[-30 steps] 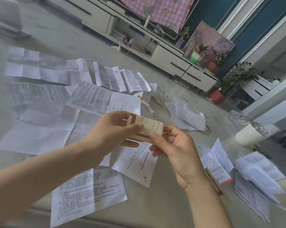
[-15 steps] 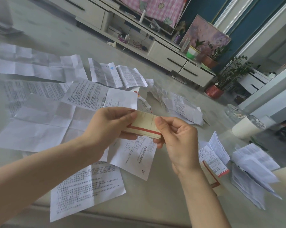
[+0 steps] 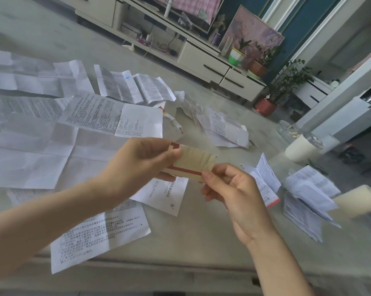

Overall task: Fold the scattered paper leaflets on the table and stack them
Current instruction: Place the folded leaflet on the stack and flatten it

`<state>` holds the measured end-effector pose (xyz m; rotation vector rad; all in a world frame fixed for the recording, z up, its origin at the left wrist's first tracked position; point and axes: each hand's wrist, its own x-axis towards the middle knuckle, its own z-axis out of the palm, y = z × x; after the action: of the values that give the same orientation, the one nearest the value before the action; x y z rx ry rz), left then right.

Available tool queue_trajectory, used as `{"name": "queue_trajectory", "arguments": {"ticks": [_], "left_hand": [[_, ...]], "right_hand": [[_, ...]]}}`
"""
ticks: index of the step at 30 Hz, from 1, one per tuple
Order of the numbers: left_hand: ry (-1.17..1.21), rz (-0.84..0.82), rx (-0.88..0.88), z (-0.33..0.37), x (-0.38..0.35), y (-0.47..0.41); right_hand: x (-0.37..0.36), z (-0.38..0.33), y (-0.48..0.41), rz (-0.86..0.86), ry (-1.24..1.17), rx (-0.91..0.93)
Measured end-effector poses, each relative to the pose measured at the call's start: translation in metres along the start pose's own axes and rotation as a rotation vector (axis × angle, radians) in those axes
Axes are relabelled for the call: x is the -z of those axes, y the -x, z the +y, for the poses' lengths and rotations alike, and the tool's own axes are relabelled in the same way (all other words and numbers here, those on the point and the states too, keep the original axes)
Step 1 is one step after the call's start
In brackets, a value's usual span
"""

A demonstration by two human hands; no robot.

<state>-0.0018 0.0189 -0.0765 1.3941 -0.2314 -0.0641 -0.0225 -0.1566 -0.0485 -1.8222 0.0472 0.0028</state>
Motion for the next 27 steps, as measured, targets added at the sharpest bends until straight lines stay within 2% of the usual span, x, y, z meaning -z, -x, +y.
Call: {"name": "queue_trajectory", "arguments": {"ticks": [3, 9, 13, 18, 23, 27], "left_hand": [[-0.047, -0.148, 0.035, -0.001, -0.008, 0.005], [-0.091, -0.138, 0.026, 0.004, -0.025, 0.010], [-0.154, -0.194, 0.022, 0.004, -0.028, 0.015], [-0.181, -0.213, 0.051, 0.001, -0.026, 0.019], [-0.176, -0.238, 0.056, 0.001, -0.027, 0.020], [-0.171, -0.248, 0.049, 0.000, -0.024, 0.020]], "right_hand": [[0.035, 0.001, 0.016, 0.149, -0.105, -0.041], [0.103, 0.018, 0.038, 0.472, -0.260, -0.081], [0.118, 0.034, 0.043, 0.499, -0.317, -0.229], [0.102, 0.050, 0.048, 0.436, 0.004, -0.385], [0.091, 0.069, 0.041, 0.499, 0.278, -0.302], [0.095, 0.067, 0.042, 0.529, 0.321, -0.249]]}}
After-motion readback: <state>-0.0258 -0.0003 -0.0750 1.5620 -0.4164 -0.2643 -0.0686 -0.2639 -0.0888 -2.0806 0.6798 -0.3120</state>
